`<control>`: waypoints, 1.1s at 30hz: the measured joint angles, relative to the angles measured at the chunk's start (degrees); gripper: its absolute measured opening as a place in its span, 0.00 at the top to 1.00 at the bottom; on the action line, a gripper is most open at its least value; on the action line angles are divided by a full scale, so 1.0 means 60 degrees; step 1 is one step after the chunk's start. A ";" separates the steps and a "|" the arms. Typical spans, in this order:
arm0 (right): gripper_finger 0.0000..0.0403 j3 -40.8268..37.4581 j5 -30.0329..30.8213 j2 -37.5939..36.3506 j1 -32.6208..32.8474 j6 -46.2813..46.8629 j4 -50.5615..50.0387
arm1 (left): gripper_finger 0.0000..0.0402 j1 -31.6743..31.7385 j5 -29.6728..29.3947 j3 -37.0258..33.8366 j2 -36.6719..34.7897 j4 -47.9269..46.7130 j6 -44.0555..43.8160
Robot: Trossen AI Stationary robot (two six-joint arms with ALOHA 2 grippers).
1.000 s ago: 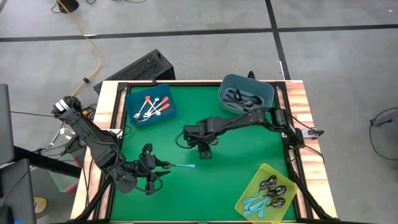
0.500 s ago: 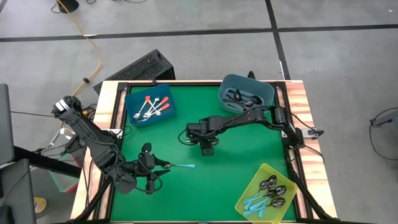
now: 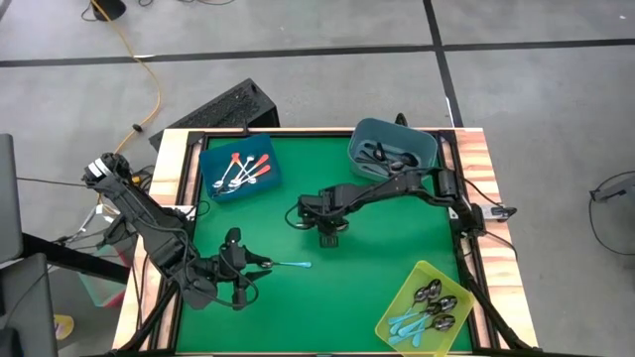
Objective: Sort silverware by color (type)
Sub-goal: Put the black spoon into the blue bin
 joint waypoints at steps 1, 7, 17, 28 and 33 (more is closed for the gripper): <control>0.71 0.0000 0.0000 0.0002 -0.0011 0.0046 0.0000 | 0.71 0.0000 -0.0035 0.0000 0.0000 0.0002 0.0000; 0.94 0.0011 -0.0007 0.0012 -0.0087 0.0388 -0.0127 | 0.71 0.0000 -0.0249 0.0000 0.0000 0.0000 0.0000; 0.99 0.0011 -0.0297 -0.0033 -0.0116 0.0561 -0.0211 | 0.71 0.0000 -0.0220 0.0000 0.0000 0.0007 -0.0011; 0.99 -0.0026 -0.0474 -0.1113 -0.0333 0.0768 -0.0538 | 0.71 0.0000 -0.0216 0.0000 0.0000 0.0014 -0.0062; 0.99 -0.0026 -0.0431 -0.1877 -0.0590 0.0959 -0.0635 | 0.71 0.0000 -0.0257 0.0000 0.0000 0.0015 -0.0036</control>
